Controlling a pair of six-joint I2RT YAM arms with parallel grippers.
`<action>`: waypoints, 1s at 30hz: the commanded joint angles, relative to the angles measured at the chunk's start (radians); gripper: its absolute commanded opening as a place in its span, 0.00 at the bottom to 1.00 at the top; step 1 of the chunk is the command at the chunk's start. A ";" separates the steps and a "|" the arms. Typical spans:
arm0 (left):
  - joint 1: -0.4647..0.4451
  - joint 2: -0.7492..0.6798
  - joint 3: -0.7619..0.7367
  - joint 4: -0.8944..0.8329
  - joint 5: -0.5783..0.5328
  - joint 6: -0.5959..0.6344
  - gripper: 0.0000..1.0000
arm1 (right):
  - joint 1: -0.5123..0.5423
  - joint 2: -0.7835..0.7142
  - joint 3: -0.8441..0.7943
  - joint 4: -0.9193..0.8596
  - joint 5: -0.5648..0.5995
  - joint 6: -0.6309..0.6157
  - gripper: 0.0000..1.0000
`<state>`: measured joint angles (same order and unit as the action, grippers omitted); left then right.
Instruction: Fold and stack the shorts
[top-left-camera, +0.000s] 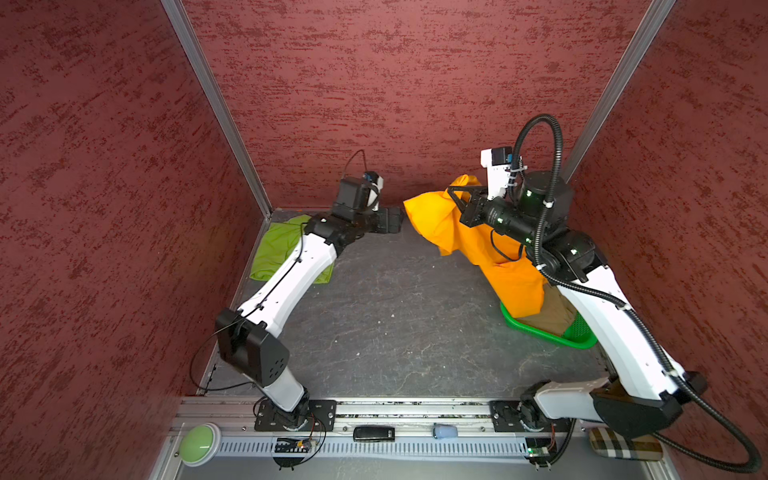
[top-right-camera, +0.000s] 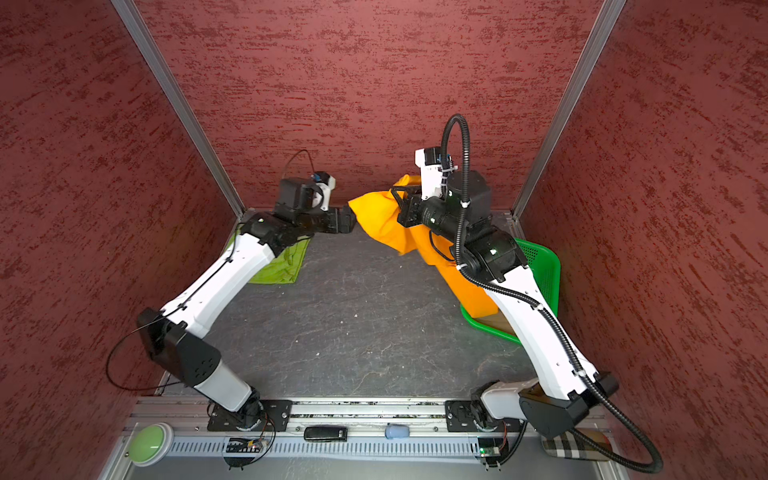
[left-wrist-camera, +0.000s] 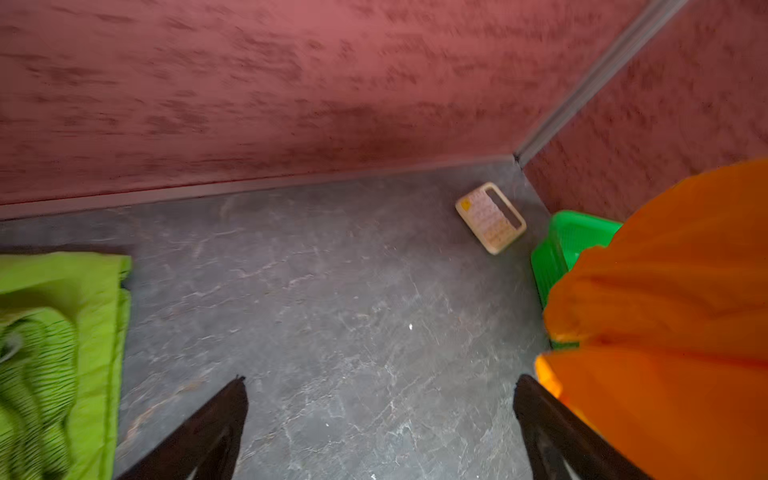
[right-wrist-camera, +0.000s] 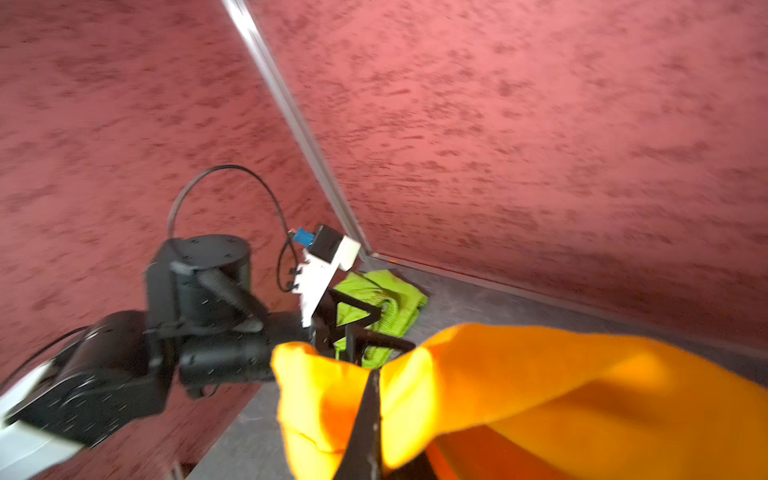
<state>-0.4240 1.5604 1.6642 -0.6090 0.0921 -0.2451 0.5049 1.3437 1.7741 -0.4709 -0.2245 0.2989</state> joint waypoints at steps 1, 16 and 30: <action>0.041 -0.091 -0.051 0.058 0.067 -0.099 0.99 | -0.036 -0.004 0.038 0.069 0.056 -0.048 0.00; 0.199 -0.107 -0.290 0.095 0.337 -0.296 0.99 | -0.291 0.205 -0.336 -0.091 0.123 0.150 0.72; -0.054 0.077 -0.360 0.061 0.423 -0.404 0.99 | -0.152 0.115 -0.640 0.049 0.131 0.203 0.99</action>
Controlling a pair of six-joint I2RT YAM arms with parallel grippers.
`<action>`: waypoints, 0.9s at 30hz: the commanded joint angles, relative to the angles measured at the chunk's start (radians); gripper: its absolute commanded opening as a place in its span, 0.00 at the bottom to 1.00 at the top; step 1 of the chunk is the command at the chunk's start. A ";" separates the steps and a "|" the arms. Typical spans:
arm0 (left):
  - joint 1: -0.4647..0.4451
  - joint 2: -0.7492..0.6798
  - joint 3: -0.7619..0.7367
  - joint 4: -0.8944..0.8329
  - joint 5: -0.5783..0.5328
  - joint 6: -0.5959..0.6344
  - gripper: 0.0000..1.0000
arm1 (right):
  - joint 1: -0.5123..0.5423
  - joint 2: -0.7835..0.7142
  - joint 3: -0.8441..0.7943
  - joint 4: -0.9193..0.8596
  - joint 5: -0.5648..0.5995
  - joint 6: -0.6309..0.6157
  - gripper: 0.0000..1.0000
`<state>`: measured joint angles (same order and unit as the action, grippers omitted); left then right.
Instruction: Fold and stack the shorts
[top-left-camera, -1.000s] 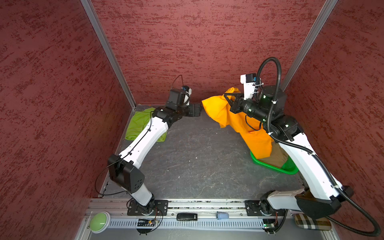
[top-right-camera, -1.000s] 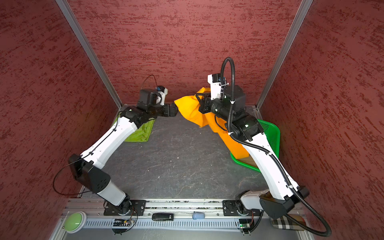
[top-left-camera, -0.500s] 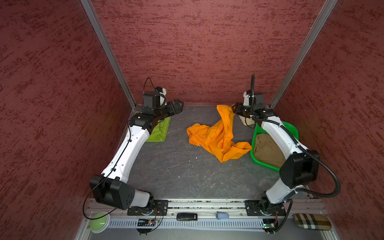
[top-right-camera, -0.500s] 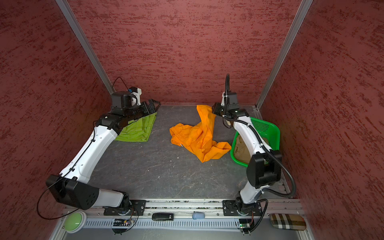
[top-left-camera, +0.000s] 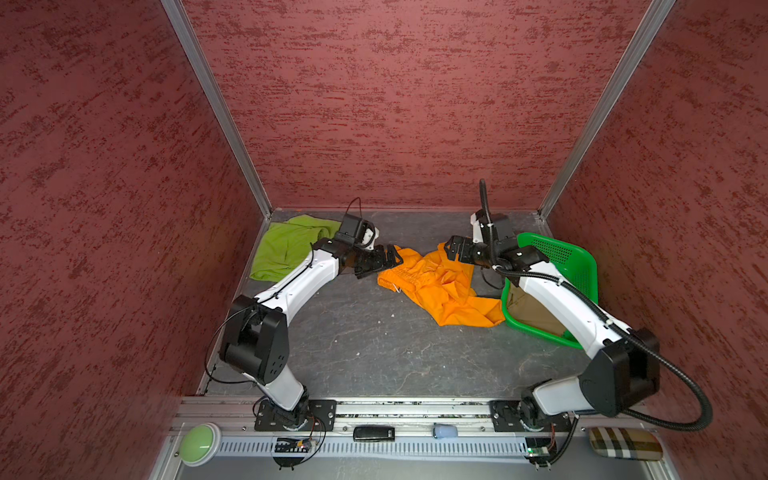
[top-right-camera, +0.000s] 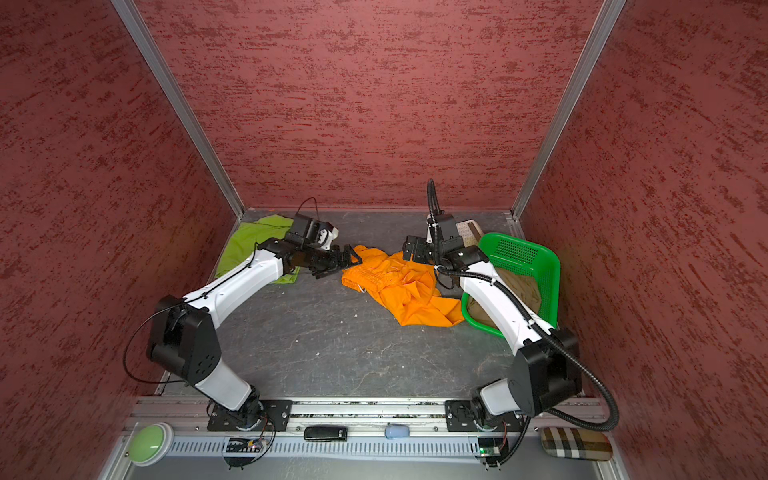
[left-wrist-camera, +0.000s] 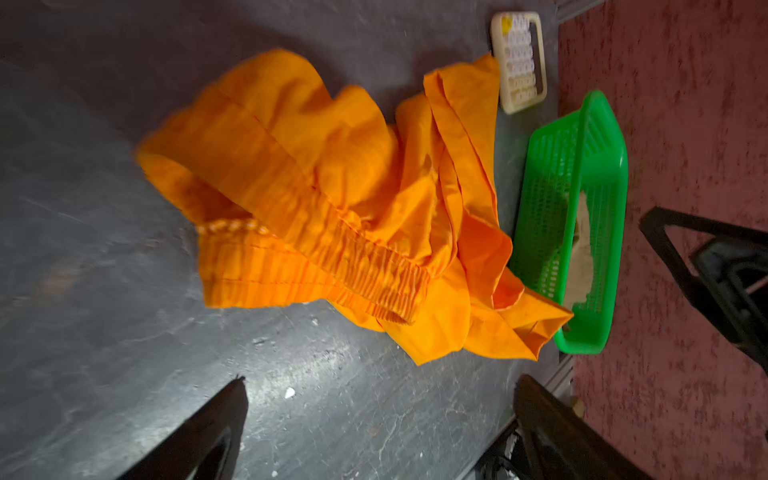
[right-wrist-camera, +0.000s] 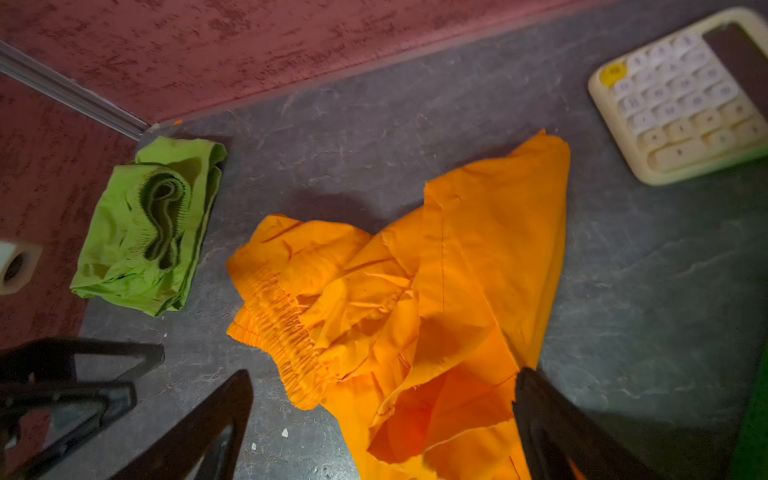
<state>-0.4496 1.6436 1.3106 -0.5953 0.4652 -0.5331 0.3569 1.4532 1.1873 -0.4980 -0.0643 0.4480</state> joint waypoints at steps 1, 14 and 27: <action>-0.040 -0.011 -0.029 0.101 0.063 -0.207 0.99 | -0.004 0.005 -0.075 0.093 -0.028 0.066 0.99; -0.200 0.174 -0.043 0.452 0.005 -1.095 0.99 | -0.011 -0.100 -0.229 0.164 0.041 0.100 0.99; -0.158 0.293 -0.090 0.471 -0.131 -1.196 0.60 | -0.031 -0.158 -0.304 0.205 0.020 0.096 0.99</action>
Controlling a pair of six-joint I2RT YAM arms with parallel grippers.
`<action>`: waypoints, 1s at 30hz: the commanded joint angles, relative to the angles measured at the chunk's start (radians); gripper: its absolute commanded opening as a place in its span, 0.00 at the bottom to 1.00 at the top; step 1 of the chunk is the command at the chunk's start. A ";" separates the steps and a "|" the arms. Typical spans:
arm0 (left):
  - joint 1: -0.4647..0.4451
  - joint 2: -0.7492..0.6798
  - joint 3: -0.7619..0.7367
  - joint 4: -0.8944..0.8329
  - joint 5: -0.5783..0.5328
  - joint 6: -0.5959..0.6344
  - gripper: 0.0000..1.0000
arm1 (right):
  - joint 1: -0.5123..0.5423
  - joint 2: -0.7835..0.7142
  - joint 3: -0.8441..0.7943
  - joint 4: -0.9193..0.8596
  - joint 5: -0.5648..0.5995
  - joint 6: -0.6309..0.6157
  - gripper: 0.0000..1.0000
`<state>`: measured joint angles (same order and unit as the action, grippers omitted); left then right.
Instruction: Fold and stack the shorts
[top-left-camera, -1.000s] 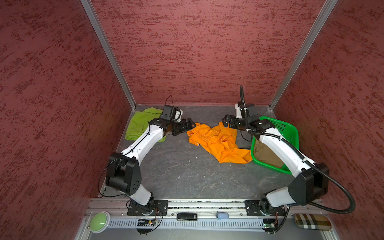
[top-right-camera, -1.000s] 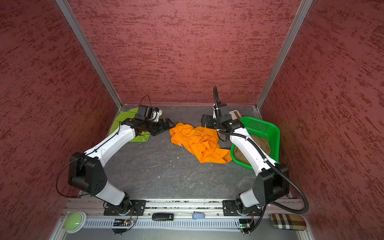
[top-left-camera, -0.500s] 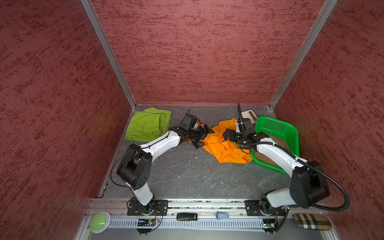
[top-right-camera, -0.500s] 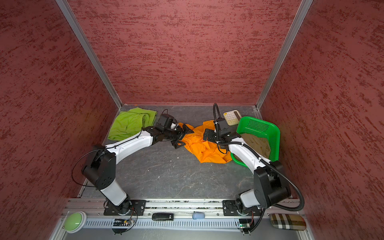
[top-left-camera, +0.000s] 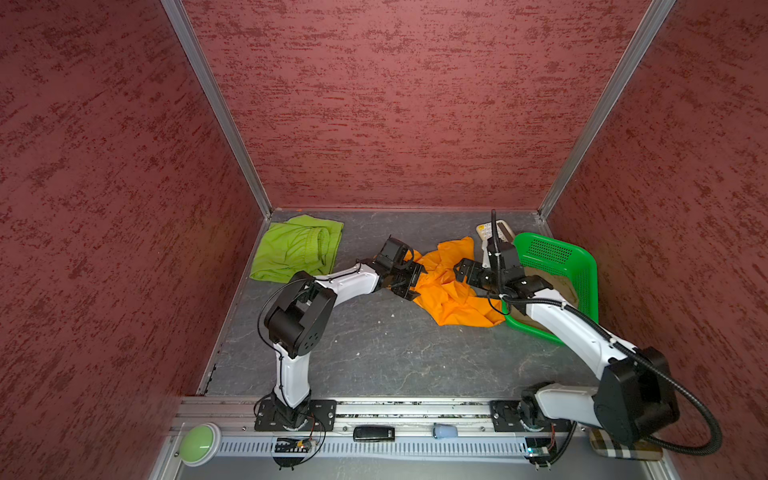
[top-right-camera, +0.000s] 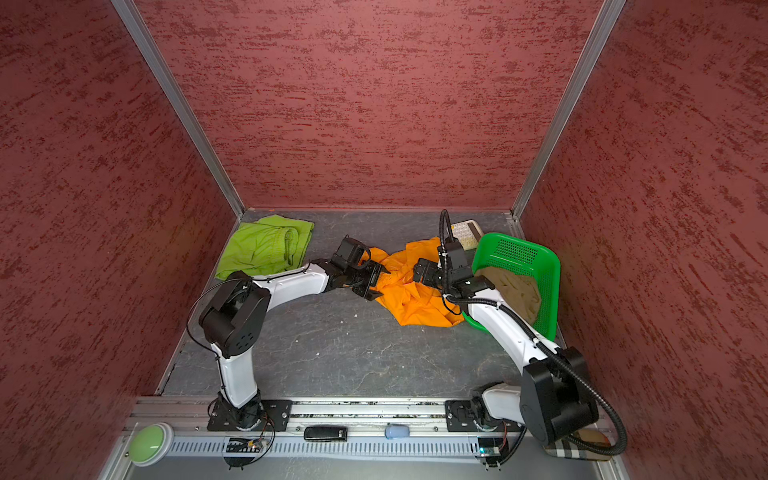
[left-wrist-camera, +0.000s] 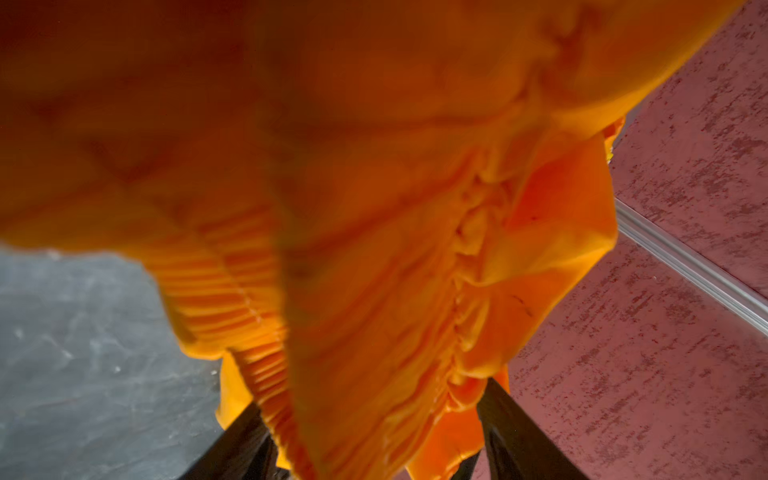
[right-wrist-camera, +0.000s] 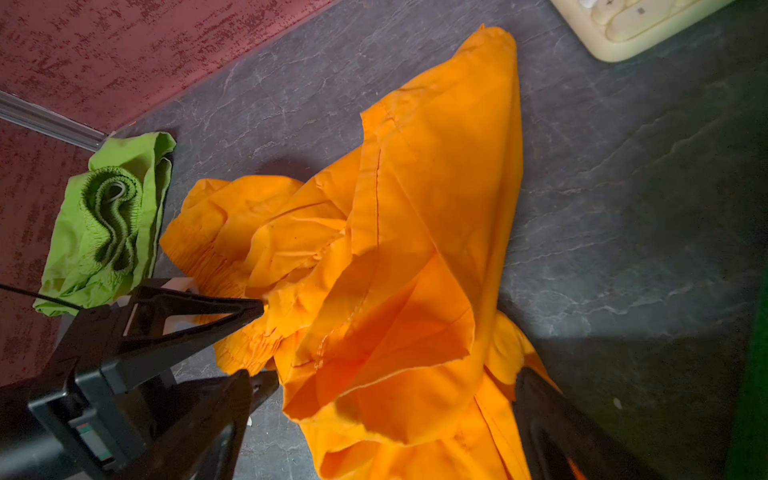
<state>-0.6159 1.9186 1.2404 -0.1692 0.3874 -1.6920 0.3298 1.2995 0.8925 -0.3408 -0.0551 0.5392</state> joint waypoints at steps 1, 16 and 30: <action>0.010 0.025 -0.024 0.053 -0.058 -0.042 0.52 | -0.003 -0.004 -0.009 0.053 0.009 0.006 0.99; 0.130 -0.064 0.063 0.082 -0.005 0.152 0.00 | 0.146 0.089 0.067 0.047 -0.003 -0.115 0.99; 0.208 -0.154 -0.004 0.083 0.042 0.182 0.00 | 0.316 0.542 0.446 -0.114 0.206 -0.083 0.79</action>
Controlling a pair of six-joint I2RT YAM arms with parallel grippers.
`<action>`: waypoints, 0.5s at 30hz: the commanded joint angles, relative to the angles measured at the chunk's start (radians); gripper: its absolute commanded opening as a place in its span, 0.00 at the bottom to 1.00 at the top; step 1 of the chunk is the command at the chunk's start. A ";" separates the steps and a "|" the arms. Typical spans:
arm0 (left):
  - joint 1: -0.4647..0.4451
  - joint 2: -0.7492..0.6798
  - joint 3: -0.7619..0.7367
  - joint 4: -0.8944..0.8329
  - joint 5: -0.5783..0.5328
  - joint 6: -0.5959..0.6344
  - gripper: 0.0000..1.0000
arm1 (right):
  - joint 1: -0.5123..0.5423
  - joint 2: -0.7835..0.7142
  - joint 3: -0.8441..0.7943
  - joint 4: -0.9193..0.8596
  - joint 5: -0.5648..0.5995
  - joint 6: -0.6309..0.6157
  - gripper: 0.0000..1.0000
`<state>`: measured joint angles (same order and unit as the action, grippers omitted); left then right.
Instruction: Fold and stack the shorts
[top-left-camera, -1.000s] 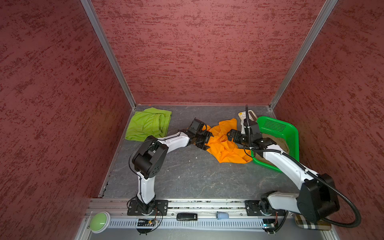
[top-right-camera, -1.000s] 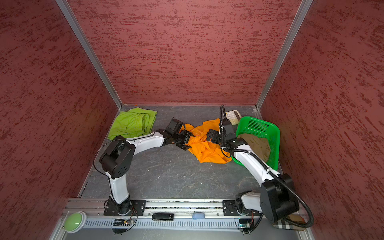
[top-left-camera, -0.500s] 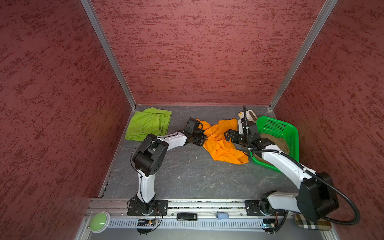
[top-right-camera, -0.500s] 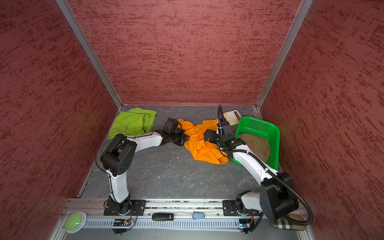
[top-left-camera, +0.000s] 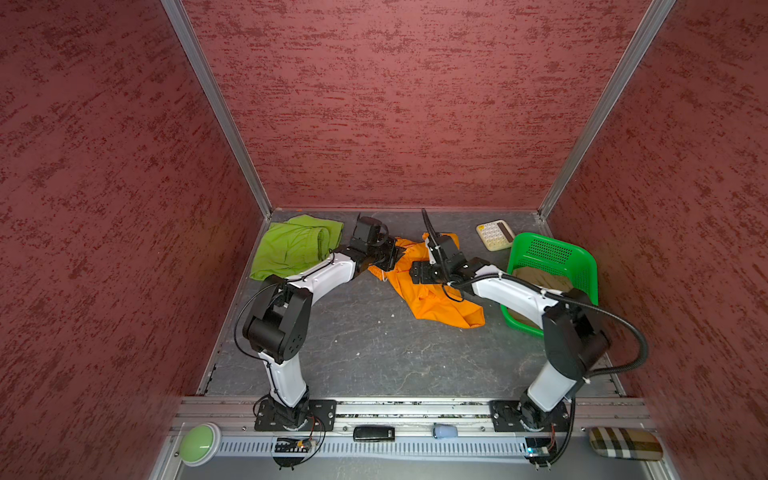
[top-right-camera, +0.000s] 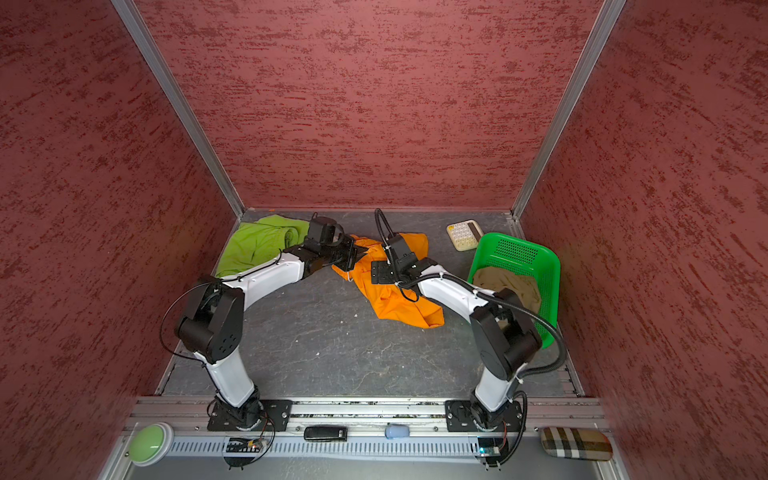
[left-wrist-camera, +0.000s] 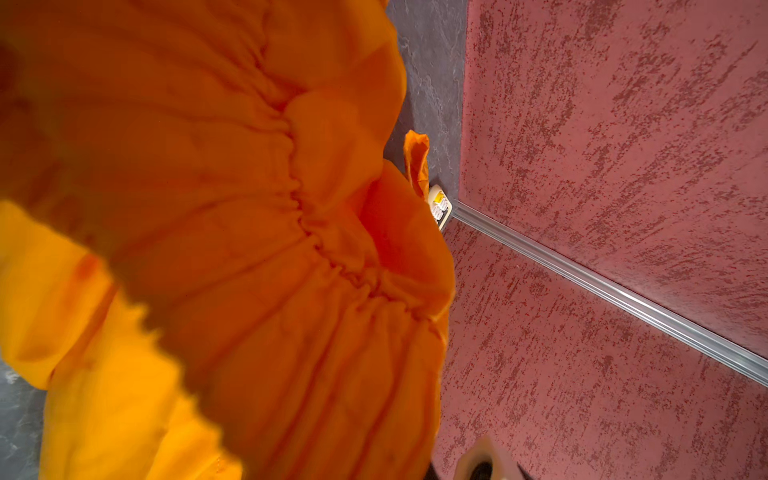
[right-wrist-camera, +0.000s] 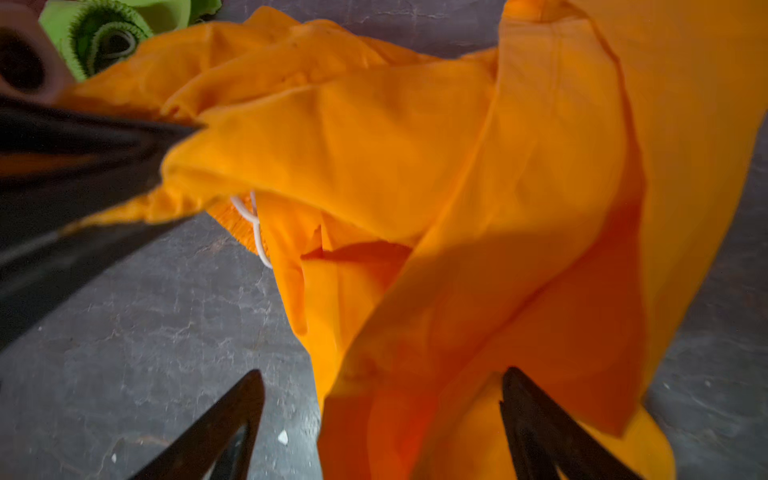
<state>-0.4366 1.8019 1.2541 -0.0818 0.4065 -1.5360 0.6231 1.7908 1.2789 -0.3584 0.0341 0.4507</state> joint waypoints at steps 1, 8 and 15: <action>0.040 -0.044 -0.025 -0.004 0.026 0.032 0.00 | 0.023 0.052 0.059 -0.095 0.138 0.006 0.73; 0.213 -0.072 -0.025 -0.053 0.116 0.146 0.00 | -0.053 -0.048 0.011 -0.106 0.232 -0.031 0.03; 0.383 -0.041 0.075 -0.078 0.250 0.254 0.00 | -0.214 -0.150 -0.001 -0.122 0.210 -0.099 0.00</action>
<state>-0.0875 1.7634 1.2793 -0.1593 0.5735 -1.3590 0.4553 1.6855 1.2758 -0.4522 0.2104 0.3950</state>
